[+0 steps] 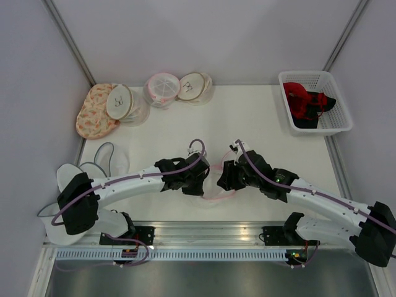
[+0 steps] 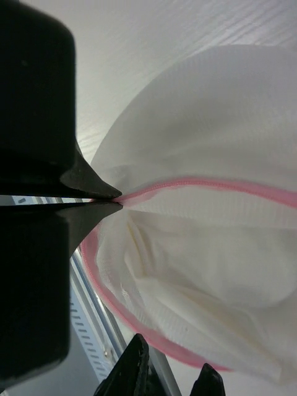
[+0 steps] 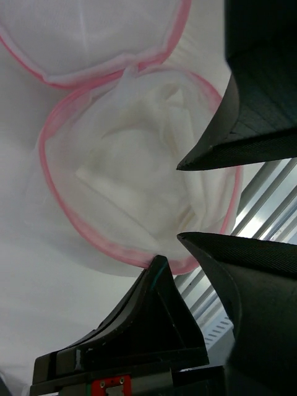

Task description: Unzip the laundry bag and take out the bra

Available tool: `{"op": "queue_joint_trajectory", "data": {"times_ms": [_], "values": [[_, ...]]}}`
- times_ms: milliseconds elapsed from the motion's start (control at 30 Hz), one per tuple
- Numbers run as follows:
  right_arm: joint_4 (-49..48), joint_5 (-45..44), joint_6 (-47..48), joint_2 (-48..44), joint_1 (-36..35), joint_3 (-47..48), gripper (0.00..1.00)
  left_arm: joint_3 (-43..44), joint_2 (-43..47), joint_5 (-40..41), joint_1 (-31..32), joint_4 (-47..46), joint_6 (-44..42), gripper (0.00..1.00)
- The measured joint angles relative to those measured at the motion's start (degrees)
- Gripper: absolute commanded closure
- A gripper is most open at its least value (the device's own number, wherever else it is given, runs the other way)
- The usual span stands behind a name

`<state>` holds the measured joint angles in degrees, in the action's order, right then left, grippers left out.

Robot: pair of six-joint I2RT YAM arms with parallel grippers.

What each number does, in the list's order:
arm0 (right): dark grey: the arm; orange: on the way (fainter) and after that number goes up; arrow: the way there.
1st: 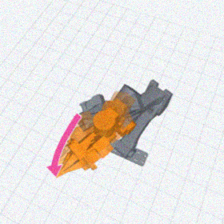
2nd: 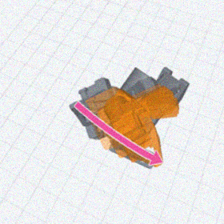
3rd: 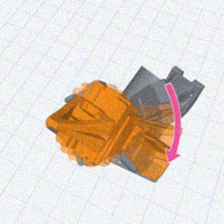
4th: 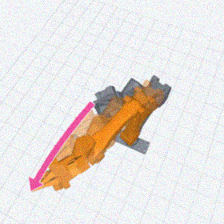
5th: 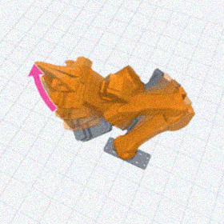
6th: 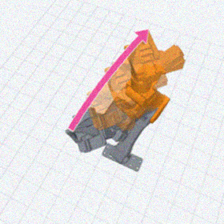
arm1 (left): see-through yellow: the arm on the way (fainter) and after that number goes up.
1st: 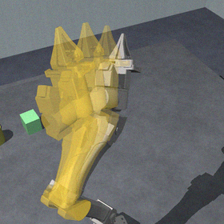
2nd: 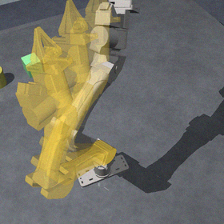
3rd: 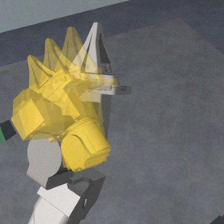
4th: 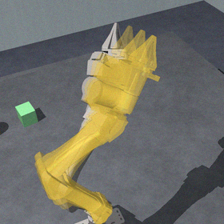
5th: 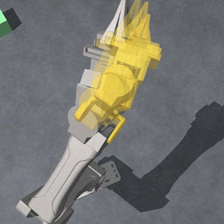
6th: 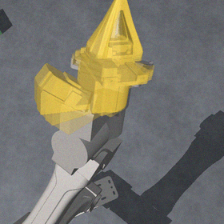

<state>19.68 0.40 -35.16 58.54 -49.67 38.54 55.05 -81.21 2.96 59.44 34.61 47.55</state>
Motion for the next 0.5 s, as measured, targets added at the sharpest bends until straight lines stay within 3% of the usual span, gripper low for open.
{"op": "queue_joint_trajectory", "data": {"times_ms": [133, 300, 500], "values": [[-5.38, 4.35, 0.00, 5.09, -0.24, -1.40, 0.50, -5.20, 3.21, 0.07, 0.46, -0.52, 1.25, 0.98], [-6.32, 2.01, 0.63, 12.20, -1.33, -1.29, 0.35, -8.81, 6.40, 0.04, 0.87, -1.64, 2.71, 0.98], [-6.80, -0.37, 1.86, 19.93, -2.69, 0.20, 0.35, -9.42, 7.28, 0.02, 0.90, -4.04, 3.45, 0.98]]}}
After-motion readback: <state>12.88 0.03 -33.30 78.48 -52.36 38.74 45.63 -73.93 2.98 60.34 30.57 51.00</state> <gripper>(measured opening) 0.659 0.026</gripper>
